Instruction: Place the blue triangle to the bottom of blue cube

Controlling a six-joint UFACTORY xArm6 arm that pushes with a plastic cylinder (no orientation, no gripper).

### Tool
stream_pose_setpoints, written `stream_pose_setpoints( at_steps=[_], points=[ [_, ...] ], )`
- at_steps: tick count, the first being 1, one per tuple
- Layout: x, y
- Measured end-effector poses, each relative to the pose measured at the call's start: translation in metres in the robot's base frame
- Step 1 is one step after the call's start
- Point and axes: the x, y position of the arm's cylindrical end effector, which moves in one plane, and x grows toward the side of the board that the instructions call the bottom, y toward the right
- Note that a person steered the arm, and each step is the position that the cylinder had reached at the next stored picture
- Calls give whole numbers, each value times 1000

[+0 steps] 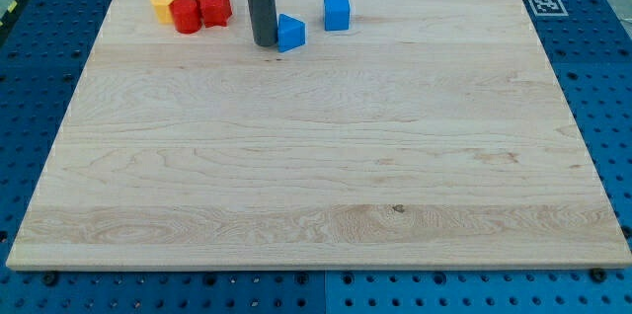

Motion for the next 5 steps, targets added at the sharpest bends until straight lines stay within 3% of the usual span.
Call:
stream_pose_setpoints(
  at_steps=[2,5],
  points=[
    [3,4],
    [-25,67]
  ],
)
